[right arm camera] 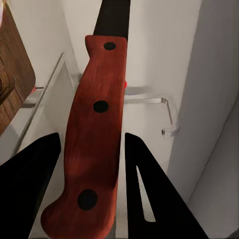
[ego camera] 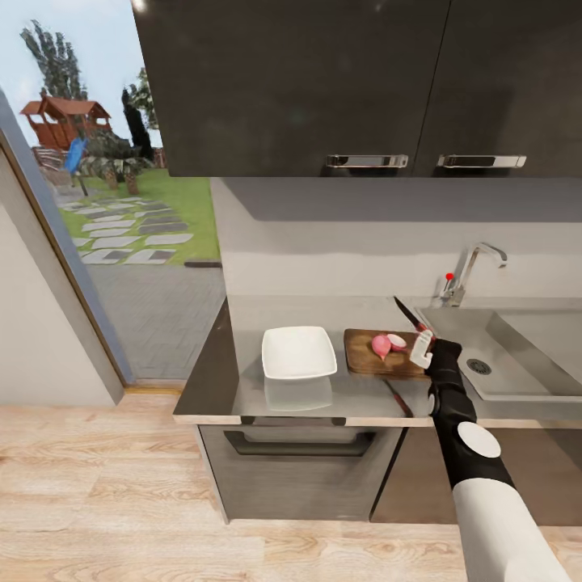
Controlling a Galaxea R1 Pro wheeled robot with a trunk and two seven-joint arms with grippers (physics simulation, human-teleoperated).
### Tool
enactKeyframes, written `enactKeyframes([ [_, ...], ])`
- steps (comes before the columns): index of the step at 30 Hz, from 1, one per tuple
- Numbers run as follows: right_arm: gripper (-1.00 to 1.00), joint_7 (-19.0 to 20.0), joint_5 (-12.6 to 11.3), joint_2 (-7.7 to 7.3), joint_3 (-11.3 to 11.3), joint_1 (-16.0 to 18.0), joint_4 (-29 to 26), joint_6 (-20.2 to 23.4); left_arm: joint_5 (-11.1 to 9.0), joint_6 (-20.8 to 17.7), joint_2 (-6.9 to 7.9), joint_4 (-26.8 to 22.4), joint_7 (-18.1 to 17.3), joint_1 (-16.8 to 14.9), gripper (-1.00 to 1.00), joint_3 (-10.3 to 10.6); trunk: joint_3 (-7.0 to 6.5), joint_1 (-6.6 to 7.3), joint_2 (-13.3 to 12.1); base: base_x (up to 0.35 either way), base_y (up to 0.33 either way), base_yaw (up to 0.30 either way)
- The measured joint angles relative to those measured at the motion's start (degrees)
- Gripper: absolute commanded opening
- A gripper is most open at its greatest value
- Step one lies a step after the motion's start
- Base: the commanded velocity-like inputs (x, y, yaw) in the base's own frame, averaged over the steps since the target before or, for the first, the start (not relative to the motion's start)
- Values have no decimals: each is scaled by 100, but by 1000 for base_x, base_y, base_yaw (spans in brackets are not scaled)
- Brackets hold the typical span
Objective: In the kitchen, take the Vidalia onion out of the sink, dice it on the chopping board with the paring knife, put the diced onion into the bowl on the countertop, then place both the paring knife and the chopping board into the sink.
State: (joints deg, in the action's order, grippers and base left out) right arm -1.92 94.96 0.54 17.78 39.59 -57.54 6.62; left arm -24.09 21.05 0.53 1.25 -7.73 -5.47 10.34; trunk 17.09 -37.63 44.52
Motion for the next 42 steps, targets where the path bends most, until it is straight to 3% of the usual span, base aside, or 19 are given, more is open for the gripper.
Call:
enactKeyframes([
  [42,-100,12,22,-22,-11,0,737,10,0,0,1,1,0,0,100,-2,0,0,0,0,0,0],
])
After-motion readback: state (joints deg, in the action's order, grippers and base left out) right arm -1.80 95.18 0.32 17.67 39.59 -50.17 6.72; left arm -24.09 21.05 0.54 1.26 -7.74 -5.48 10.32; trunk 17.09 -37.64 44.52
